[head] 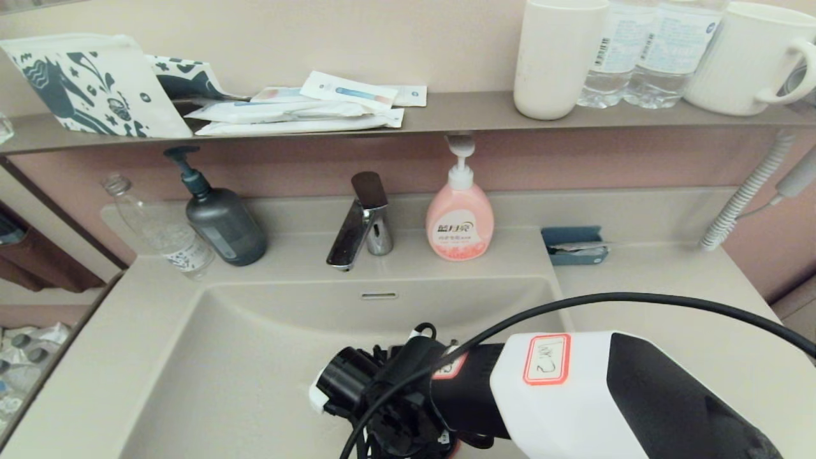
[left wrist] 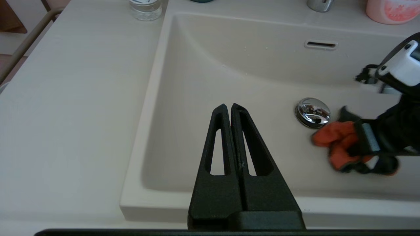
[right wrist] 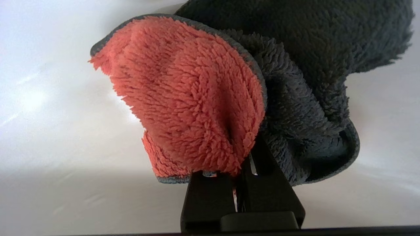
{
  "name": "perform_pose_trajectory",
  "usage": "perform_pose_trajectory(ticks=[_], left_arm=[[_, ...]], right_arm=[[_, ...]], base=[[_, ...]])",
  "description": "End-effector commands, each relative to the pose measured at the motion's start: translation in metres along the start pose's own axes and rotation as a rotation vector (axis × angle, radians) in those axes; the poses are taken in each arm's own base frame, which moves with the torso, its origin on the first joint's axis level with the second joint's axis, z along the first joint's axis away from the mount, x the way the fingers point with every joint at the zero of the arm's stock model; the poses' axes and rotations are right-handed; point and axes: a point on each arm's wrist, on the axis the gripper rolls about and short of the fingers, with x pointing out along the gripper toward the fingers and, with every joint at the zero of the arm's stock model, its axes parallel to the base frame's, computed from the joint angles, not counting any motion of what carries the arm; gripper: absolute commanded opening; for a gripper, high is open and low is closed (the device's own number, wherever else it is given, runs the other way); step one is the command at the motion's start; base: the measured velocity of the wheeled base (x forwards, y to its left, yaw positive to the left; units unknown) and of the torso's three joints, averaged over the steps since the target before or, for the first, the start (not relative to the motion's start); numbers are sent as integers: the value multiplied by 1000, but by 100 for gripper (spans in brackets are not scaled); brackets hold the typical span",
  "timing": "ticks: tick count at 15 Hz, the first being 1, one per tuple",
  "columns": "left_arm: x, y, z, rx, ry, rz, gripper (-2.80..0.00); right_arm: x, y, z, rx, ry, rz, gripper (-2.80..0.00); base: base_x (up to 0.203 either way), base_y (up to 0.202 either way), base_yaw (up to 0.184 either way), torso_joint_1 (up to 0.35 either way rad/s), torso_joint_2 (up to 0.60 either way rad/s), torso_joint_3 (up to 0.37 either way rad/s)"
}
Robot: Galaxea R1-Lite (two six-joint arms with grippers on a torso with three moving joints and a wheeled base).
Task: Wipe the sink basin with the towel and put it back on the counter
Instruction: Wipe the sink
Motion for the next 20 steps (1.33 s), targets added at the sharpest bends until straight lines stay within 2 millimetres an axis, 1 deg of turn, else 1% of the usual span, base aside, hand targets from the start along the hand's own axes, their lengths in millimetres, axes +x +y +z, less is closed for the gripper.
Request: perform_pose_trajectory(ticks=[1,7,9,11,13,15,17,19,20], left_arm=[[0,0,0,0,1,1,-280],[0,0,0,-1,0,0,-280],[0,0,0,-1,0,0,-280],[0,0,0,-1,0,1,-280],[0,0,0,-1,1,1,-280],[0,0,0,0,1,1,-280],[0,0,0,0,1,1,-280],[0,0,0,0,0,0,-280],[0,0,0,0,0,0,-280]], right_arm=[[-10,-11,6,25,-7,-38,-280],[-8,-50,13,74,-21,-222,-280],[-7,-51,12,71,-13,-231,-280],[-4,-42,3,45,2,-216,-280],[-4,-28,-7,19,16,-179,-280],[-4,-13,-11,6,12,-138,-280],[-12,5,-14,0,19,-44,-280],[-16,24,-20,-32,-17,66,-280],[-16,27,-22,-42,-25,84,-280]], base=[[0,0,0,0,0,0],[0,0,0,0,0,0],[0,0,0,0,0,0],[0,0,0,0,0,0],[0,0,0,0,0,0],[0,0,0,0,0,0],[0,0,0,0,0,0],[0,0,0,0,0,0],[0,0,0,0,0,0]])
